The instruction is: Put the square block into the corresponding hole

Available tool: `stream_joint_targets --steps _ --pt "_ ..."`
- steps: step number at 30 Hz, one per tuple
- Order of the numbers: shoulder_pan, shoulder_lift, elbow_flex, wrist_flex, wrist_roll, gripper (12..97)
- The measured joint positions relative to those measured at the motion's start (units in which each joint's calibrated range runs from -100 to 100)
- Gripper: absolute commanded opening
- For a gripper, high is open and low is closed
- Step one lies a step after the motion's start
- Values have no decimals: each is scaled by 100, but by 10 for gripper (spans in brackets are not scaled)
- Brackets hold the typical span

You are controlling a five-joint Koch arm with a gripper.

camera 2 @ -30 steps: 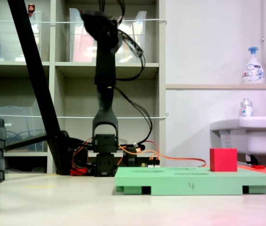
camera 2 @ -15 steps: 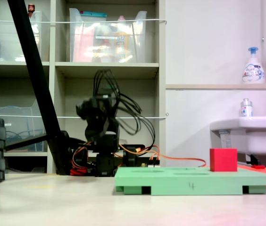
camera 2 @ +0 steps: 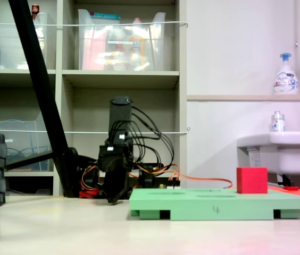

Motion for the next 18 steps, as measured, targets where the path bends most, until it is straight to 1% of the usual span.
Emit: stream_joint_targets --steps 7,9,18 --pt "15 -27 -10 -578 -15 501" --pt "29 -27 0 -685 -15 487" --pt "34 -27 0 -715 -15 486"
